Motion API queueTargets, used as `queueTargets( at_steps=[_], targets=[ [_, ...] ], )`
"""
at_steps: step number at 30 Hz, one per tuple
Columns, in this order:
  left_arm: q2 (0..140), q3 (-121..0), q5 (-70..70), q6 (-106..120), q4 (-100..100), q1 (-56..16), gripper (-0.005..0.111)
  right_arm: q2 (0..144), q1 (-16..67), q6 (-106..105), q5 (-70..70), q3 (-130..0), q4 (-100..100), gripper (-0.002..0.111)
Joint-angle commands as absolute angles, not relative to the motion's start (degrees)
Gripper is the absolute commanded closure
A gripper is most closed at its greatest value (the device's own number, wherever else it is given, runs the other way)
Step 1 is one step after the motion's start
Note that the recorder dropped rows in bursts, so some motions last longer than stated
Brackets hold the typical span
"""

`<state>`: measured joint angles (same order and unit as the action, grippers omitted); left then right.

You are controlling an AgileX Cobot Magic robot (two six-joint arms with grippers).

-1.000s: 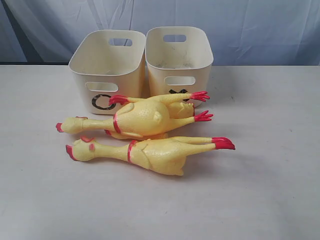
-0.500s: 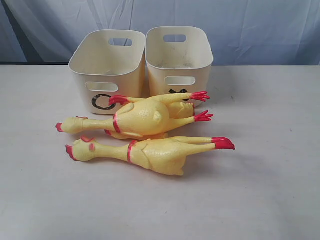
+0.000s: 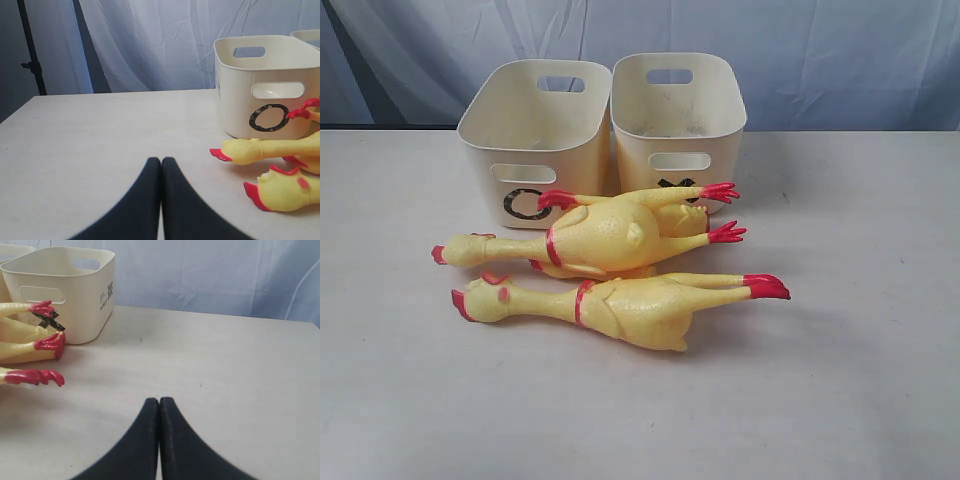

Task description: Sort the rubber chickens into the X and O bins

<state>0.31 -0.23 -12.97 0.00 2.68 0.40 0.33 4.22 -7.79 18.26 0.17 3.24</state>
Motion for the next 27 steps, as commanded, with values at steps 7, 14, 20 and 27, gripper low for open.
queueTargets(
  at_steps=[7, 14, 20, 27],
  targets=[
    [0.0, 0.0, -12.4, 0.0, 2.6, 0.5, 0.106, 0.0, 4.0, -7.8, 17.4, 0.0, 3.1, 0.109],
    [0.0, 0.0, -12.4, 0.0, 2.6, 0.5, 0.106, 0.0, 4.0, -7.8, 17.2, 0.0, 3.1, 0.109],
    [0.0, 0.0, -12.4, 0.0, 2.6, 0.5, 0.106, 0.0, 4.0, -7.6, 12.4, 0.0, 11.0, 0.109],
    [0.0, 0.0, -12.4, 0.0, 2.6, 0.5, 0.106, 0.0, 4.0, -7.6, 5.5, 0.0, 23.5, 0.109]
  ],
)
